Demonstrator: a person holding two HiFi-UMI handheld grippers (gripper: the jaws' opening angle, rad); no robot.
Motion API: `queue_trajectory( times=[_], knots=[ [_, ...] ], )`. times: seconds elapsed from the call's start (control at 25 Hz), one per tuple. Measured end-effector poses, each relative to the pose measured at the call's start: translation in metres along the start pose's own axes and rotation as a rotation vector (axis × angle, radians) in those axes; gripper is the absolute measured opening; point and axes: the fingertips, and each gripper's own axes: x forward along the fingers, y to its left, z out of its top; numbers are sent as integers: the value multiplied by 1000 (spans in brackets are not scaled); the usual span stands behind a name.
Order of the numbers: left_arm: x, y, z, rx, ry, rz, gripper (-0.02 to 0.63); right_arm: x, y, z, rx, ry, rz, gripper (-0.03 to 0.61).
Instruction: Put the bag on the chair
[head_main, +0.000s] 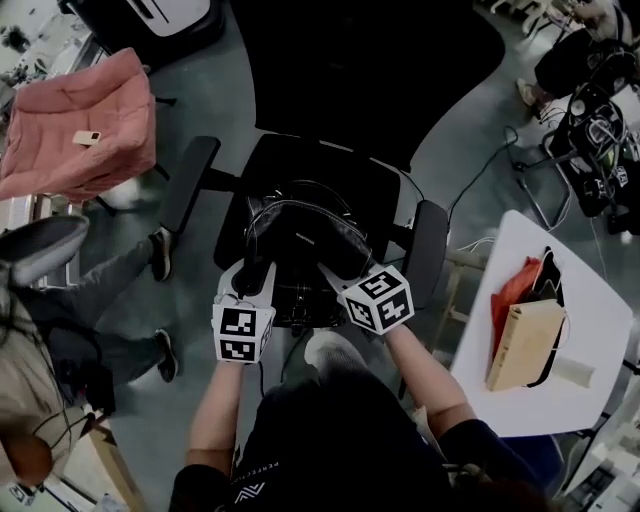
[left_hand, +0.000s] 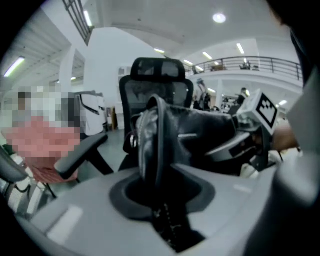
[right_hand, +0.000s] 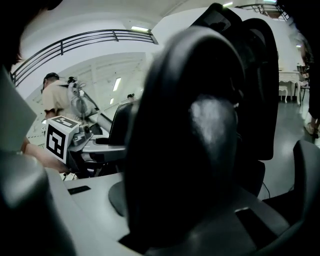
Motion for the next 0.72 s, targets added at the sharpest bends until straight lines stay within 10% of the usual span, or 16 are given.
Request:
queue_trajectory(
  times=[0.72],
  knots=[
    [85, 55, -33, -12, 50, 1, 126, 87, -57, -7, 29, 30, -30, 61]
  ],
)
